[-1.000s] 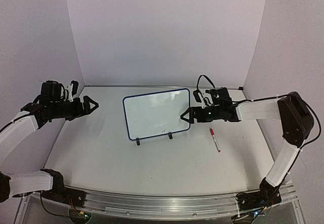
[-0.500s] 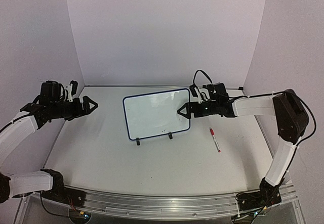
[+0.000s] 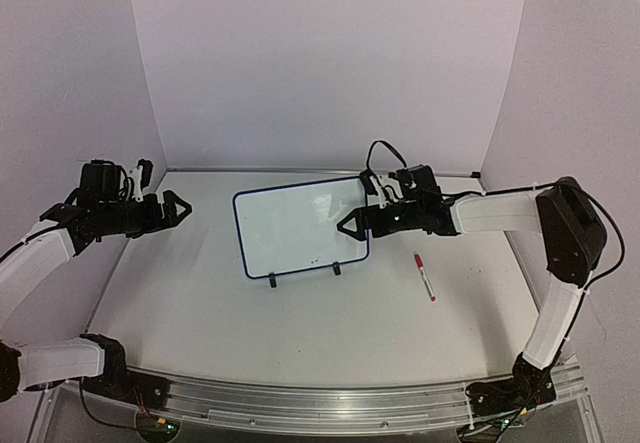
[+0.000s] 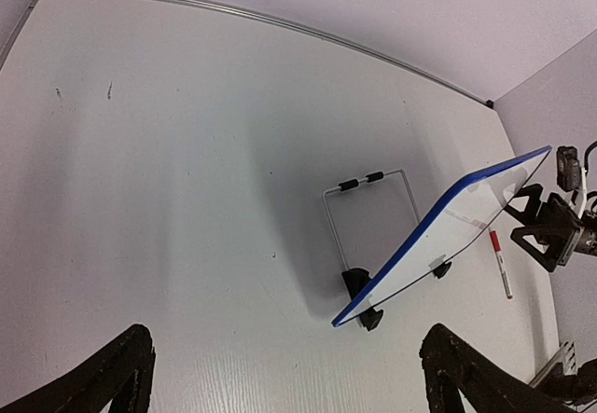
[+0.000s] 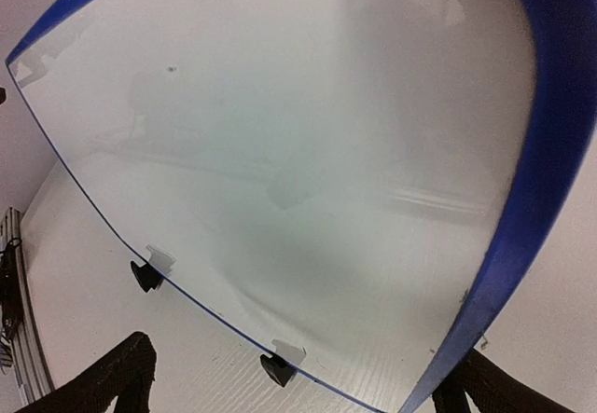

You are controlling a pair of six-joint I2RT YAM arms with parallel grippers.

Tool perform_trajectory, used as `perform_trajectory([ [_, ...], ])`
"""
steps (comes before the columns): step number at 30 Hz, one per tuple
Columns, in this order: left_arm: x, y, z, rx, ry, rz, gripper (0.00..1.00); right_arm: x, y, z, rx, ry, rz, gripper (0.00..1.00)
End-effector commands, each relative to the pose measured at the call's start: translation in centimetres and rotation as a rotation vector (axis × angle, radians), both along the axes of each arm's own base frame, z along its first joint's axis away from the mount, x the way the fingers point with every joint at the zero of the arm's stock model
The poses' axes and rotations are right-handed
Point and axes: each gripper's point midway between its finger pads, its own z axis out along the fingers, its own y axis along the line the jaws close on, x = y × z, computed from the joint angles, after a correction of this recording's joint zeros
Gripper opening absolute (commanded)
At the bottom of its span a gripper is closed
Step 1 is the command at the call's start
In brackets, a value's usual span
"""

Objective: Write a sentence on the whiteboard
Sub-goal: Adjust the whiteboard at the center of the board, then pick up the whiteboard marker from the center of the board.

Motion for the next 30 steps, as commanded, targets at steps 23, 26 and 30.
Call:
perform_trajectory([
  [23,0.0,2.3,0.7,0.038,-0.036,0.131,1.0,-6.0,-16.4,-0.6,-0.385,0.107,-0.515,0.84],
  [26,0.1,2.1,0.1,0.045,-0.013,0.123,1.0,-8.0,-18.7,-2.4,-0.473,0.215,-0.552,0.76],
  [30,0.0,1.7,0.0,0.028,-0.017,0.103,1.0,-10.0,-19.6,-4.4,-0.535,0.334,-0.547,0.66],
])
